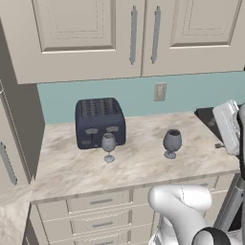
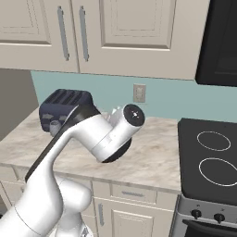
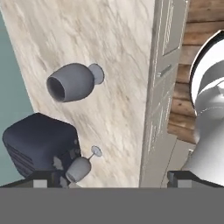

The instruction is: Retrieve the wine glasses from the counter and place one next to each plate.

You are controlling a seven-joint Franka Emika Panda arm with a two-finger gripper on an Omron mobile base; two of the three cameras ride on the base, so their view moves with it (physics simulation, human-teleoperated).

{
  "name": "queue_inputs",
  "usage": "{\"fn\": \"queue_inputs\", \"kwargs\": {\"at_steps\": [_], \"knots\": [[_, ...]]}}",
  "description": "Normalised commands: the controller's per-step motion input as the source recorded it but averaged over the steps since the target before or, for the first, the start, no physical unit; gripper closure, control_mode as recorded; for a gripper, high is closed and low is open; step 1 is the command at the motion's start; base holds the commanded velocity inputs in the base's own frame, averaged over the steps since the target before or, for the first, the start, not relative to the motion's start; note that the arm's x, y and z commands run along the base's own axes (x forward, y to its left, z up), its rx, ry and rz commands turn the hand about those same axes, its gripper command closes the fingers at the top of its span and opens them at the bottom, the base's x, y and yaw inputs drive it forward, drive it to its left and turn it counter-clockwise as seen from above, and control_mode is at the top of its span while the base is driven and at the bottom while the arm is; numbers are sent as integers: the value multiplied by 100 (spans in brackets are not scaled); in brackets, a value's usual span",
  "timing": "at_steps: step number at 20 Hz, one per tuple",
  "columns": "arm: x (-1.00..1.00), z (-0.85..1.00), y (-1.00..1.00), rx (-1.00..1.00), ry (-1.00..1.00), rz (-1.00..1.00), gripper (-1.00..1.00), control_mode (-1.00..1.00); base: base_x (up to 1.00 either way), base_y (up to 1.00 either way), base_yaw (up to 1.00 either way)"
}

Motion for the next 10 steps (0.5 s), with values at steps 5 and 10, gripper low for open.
{"fn": "queue_inputs", "kwargs": {"at_steps": [5,10], "knots": [[24,-34,-21,22,13,9,-100,-100,0,0,0],[26,-26,-23,33,1,9,-100,-100,0,0,0]]}}
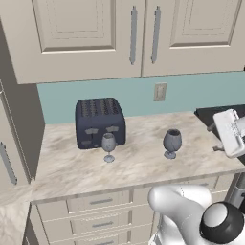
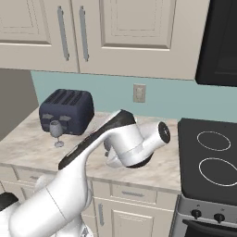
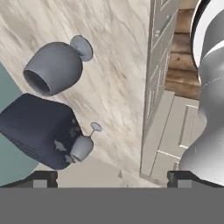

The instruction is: Retrieve the wine glasses from the counter and place one next to each plate.

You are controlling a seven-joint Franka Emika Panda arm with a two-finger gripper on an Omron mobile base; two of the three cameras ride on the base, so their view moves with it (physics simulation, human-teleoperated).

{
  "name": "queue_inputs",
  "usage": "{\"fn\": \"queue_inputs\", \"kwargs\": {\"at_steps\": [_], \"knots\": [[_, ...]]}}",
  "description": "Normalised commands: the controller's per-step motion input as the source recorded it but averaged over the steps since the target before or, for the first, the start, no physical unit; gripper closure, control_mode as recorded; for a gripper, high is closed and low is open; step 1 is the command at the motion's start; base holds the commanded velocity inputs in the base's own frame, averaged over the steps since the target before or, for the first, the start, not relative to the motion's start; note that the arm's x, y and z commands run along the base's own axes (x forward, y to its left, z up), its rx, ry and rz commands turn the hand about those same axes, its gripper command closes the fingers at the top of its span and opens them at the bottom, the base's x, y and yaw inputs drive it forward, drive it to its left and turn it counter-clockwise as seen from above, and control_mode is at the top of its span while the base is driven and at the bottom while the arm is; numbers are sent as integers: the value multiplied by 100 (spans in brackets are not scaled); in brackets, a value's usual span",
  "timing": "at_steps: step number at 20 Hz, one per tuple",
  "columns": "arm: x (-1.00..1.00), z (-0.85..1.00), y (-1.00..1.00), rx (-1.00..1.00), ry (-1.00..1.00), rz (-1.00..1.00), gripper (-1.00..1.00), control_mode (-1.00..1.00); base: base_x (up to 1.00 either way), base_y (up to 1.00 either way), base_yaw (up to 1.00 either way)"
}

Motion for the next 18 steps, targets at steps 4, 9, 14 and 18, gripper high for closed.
{"fn": "queue_inputs", "kwargs": {"at_steps": [4,9,14,18], "knots": [[35,-32,-6,12,6,4,-100,-100,0,0,0],[39,-33,0,0,9,0,-100,-100,0,0,0],[35,-24,0,1,5,1,-100,-100,0,0,0],[37,-28,0,3,2,0,-100,-100,0,0,0]]}}
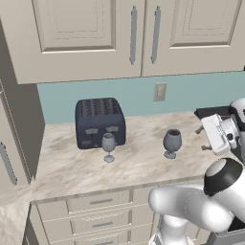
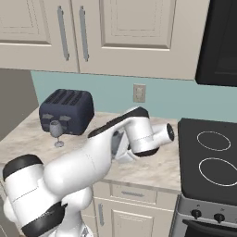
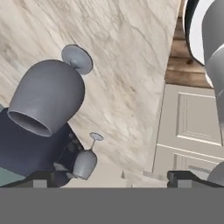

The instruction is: Retrieve the wine glasses from the counter and place one next to each plate.

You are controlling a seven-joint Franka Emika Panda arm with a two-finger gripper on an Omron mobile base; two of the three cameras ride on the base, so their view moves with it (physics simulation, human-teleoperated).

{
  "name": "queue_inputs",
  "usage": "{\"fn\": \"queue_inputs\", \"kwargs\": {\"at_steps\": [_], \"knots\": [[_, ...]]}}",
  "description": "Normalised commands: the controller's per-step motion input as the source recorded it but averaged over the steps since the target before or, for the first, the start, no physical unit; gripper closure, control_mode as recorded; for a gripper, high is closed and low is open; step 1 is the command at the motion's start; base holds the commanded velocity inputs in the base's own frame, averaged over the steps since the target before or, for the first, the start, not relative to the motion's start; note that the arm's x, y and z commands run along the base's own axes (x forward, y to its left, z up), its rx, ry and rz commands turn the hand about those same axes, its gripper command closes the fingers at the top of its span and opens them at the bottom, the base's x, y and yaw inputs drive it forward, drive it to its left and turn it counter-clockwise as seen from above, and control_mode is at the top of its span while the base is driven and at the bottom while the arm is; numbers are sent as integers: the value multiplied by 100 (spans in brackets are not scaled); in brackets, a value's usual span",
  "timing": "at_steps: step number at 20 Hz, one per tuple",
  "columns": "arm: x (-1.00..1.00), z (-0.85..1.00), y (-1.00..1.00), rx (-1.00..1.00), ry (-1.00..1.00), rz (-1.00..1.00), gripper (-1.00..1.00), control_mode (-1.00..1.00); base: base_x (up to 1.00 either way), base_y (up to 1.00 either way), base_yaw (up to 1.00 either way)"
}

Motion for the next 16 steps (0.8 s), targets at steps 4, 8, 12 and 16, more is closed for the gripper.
{"fn": "queue_inputs", "kwargs": {"at_steps": [4,8,12,16], "knots": [[41,-33,0,4,4,0,-100,-100,0,0,0],[36,-24,0,9,5,1,-100,-100,0,0,0],[19,-10,0,10,0,5,-100,-100,0,0,0],[5,-15,-7,9,0,8,-100,-100,0,0,0]]}}
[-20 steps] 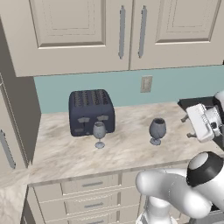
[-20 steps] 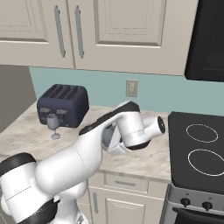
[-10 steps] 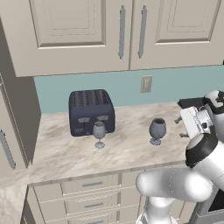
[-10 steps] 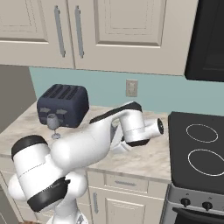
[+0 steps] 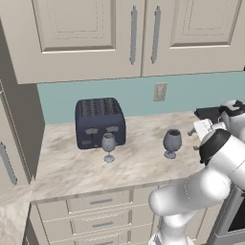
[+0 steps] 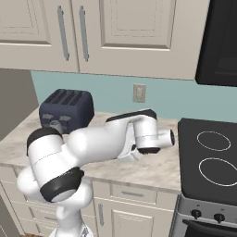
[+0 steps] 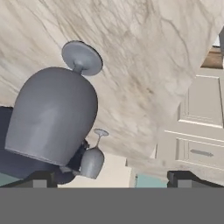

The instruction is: Retrieve the wine glasses from the counter and place one next to each plate.

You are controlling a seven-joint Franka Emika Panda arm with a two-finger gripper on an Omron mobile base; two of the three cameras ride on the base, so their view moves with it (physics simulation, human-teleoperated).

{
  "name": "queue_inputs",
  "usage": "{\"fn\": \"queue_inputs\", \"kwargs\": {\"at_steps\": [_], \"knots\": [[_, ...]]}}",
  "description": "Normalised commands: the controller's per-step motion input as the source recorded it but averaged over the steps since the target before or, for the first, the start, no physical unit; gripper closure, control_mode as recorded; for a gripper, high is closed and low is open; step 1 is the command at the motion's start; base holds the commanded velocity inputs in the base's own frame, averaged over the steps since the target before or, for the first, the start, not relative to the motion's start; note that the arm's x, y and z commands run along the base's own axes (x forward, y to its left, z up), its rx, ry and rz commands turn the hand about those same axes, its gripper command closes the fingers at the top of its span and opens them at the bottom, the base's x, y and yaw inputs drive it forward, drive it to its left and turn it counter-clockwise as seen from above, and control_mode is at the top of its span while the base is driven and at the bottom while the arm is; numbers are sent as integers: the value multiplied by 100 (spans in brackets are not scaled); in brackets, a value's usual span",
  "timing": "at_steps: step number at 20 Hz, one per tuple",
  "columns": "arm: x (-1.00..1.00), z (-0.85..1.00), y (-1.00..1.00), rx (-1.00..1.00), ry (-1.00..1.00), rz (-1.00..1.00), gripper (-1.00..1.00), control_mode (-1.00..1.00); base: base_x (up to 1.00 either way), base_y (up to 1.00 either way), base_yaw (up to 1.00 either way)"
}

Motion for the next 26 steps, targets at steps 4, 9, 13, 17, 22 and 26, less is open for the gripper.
{"fn": "queue_inputs", "kwargs": {"at_steps": [4,9,13,17,22,26], "knots": [[4,-18,-6,7,1,8,-100,-100,0,0,0],[14,-24,0,1,2,1,-100,-100,0,0,0],[11,-26,0,0,4,0,-100,-100,0,0,0],[18,-25,0,0,5,0,-100,-100,0,0,0],[25,-27,0,0,4,0,-100,-100,0,0,0],[22,-25,0,2,6,0,-100,-100,0,0,0]]}}
